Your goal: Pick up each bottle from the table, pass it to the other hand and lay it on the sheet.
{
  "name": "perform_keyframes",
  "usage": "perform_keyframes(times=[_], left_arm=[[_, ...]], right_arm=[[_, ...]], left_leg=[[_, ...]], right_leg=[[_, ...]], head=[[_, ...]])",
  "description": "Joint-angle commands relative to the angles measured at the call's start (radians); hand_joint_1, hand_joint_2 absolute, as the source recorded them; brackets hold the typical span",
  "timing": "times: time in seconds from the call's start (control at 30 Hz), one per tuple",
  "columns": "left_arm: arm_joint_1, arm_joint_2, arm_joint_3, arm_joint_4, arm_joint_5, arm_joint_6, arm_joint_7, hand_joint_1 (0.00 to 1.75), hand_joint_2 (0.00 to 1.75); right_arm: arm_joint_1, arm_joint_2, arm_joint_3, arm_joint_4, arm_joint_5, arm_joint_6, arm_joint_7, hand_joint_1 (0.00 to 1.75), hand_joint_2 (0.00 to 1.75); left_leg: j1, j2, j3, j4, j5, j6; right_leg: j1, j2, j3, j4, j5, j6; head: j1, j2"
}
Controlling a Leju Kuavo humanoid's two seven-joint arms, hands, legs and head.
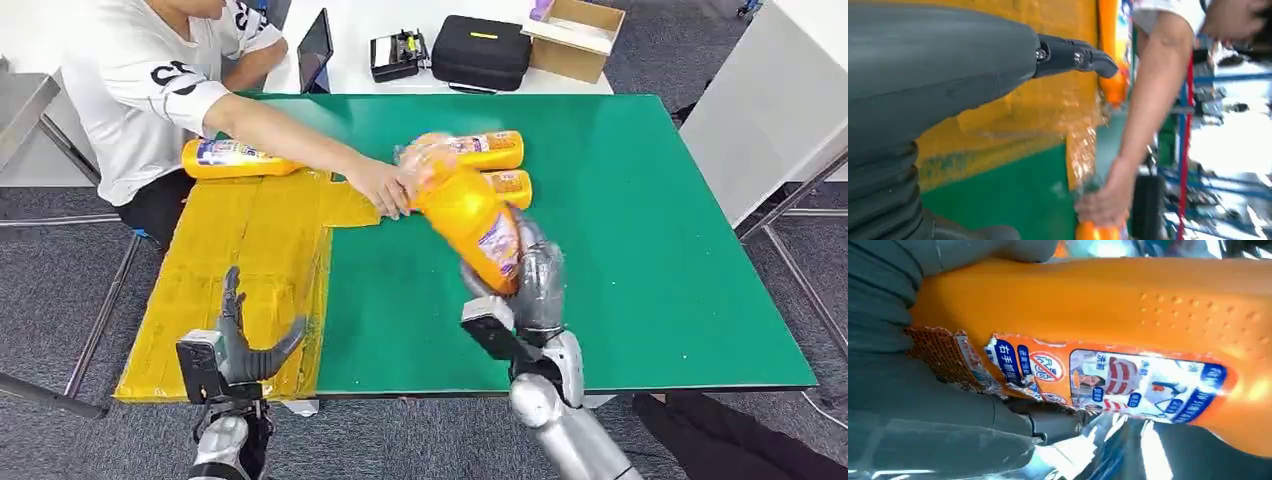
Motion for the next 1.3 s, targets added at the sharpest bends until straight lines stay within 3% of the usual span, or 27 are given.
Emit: perform_keyframes(times=[0.03,0.2,0.23,0.4,0.47,0.6,1.3], left_arm=[[0.01,0.032,-0.112,-0.108,0.179,-0.164,0.099,0.0,1.75],[0.009,0.033,-0.115,-0.107,0.181,-0.164,0.1,0.0,1.75],[0.007,0.047,-0.135,-0.101,0.227,-0.218,0.11,0.0,1.75],[0.023,0.091,-0.225,-0.101,0.373,-0.429,0.168,0.0,1.75],[0.021,0.101,-0.256,-0.089,0.375,-0.448,0.169,0.0,1.75],[-0.013,0.113,-0.286,-0.017,0.456,-0.519,0.208,0.0,1.75],[-0.048,0.133,-0.359,0.048,0.419,-0.543,0.189,0.0,1.75]], right_arm=[[0.094,0.161,-0.239,-0.062,-0.085,-0.025,-0.167,1.75,1.75],[0.093,0.164,-0.24,-0.052,-0.087,-0.025,-0.177,1.75,1.75],[0.095,0.168,-0.233,-0.028,-0.08,-0.006,-0.196,1.75,1.75],[0.092,0.196,-0.163,0.227,-0.065,0.116,-0.25,1.75,1.75],[0.083,0.223,-0.123,0.344,-0.065,0.137,-0.298,1.75,1.75],[0.04,0.245,-0.026,0.491,0.023,0.101,-0.3,1.75,1.75],[-0.056,0.303,0.146,0.701,0.057,0.186,-0.263,1.75,1.75]], left_leg=[[0.0,0.001,0.005,0.001,-0.002,0.001],[-0.002,0.002,0.005,0.0,-0.002,0.0],[-0.002,0.002,0.003,-0.001,-0.001,0.0],[-0.002,0.003,0.008,-0.002,-0.003,0.0],[-0.002,0.005,0.01,-0.003,-0.003,0.0],[-0.001,0.007,0.01,-0.003,-0.003,0.0],[-0.002,0.003,0.005,-0.001,-0.001,0.0]], right_leg=[[0.001,-0.001,0.006,0.0,-0.002,-0.003],[-0.002,0.001,0.005,-0.001,0.0,-0.003],[-0.002,0.0,0.004,-0.001,0.0,-0.002],[-0.001,0.002,0.008,-0.003,-0.001,-0.003],[0.0,0.003,0.011,-0.004,-0.001,-0.003],[0.0,0.005,0.009,-0.003,0.0,-0.004],[-0.001,0.002,0.004,-0.001,0.0,-0.002]], head=[[0.0,0.0],[0.0,0.0],[0.0,0.0],[0.0,0.0],[0.0,0.0],[0.0,0.0],[0.0,0.0]])
